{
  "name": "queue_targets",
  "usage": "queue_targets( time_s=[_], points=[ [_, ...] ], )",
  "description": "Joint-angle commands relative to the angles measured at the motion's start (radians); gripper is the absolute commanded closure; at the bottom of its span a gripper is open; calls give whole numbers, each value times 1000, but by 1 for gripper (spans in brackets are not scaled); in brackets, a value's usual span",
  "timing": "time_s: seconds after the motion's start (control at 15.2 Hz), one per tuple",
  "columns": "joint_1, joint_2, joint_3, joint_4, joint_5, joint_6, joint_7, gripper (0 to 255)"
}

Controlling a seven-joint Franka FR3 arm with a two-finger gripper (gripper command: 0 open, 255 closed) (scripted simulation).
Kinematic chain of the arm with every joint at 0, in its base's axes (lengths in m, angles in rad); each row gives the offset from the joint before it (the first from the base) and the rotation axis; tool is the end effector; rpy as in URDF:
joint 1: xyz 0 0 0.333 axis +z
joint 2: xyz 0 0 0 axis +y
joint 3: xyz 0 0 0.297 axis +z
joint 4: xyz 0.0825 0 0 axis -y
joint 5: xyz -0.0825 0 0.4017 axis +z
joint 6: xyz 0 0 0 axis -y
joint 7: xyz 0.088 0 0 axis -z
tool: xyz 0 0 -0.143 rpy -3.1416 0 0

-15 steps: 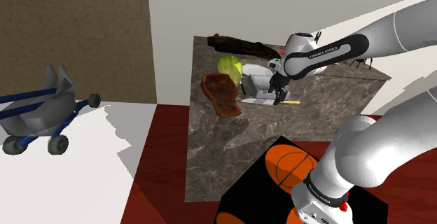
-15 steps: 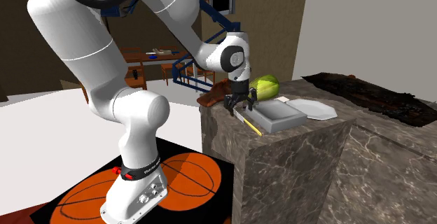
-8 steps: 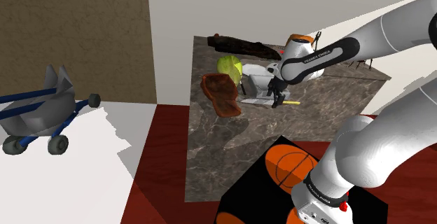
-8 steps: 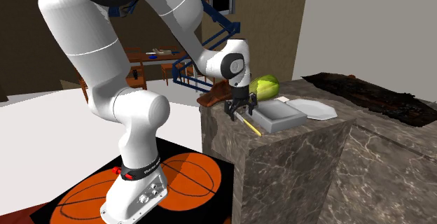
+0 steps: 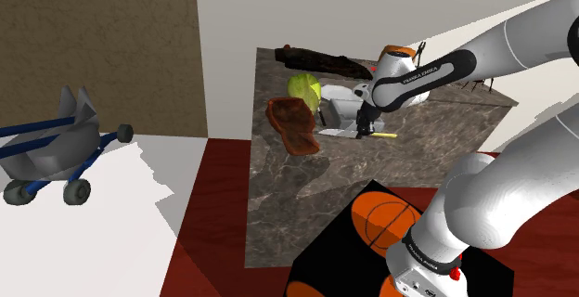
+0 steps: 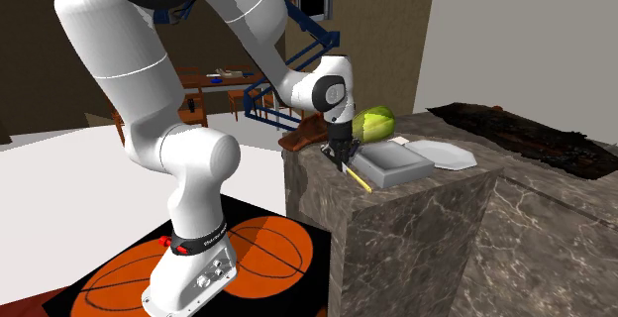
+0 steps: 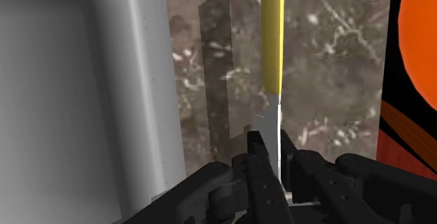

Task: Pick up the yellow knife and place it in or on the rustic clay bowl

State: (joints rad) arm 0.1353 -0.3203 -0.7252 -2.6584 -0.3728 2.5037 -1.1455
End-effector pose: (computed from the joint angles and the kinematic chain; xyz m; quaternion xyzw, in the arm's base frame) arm 0.3754 -0.2260 0.2621 0.9074 0.4160 0.0284 0.0527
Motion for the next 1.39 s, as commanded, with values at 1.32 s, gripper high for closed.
queue_targets(
  time_s=[1.32],
  points=[
    [-32, -164, 88, 99, -14, -258, 22, 255]
  ],
)
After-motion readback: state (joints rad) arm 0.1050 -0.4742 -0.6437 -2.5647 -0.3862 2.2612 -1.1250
